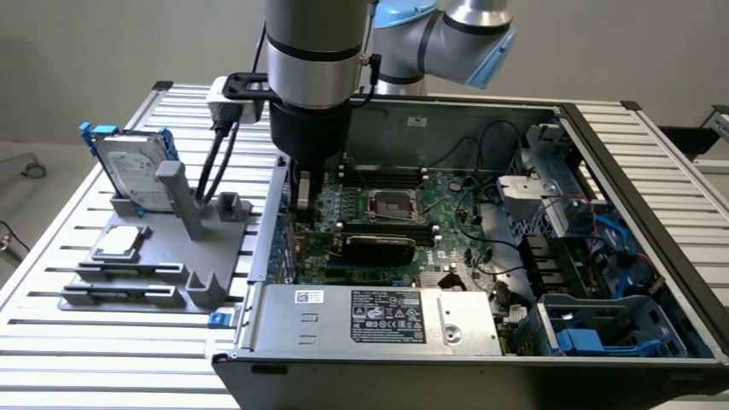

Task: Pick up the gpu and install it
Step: 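Press down on the gpu until it lock into place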

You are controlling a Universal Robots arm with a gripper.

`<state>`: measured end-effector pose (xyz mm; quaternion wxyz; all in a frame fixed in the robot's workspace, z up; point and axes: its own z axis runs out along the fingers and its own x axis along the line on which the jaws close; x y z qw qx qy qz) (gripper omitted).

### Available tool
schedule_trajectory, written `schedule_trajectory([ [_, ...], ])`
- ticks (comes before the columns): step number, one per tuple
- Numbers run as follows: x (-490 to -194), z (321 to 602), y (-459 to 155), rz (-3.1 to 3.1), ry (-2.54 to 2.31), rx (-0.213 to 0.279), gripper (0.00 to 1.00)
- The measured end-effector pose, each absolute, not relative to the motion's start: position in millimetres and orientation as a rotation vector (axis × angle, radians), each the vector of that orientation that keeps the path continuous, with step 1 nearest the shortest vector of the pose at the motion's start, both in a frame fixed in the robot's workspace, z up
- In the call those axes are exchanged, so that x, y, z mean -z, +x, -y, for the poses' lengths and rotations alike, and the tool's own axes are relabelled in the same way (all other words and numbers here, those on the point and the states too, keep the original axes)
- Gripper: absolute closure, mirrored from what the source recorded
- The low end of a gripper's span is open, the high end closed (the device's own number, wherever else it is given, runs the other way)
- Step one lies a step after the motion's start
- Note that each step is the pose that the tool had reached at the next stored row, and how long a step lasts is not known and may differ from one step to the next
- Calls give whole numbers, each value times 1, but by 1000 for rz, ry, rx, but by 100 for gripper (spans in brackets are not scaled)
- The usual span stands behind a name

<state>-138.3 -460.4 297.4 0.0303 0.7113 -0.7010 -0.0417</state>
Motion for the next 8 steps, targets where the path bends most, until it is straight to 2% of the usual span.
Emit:
schedule_trajectory([
  [8,-302,460,-139,2152,2183,145,89],
])
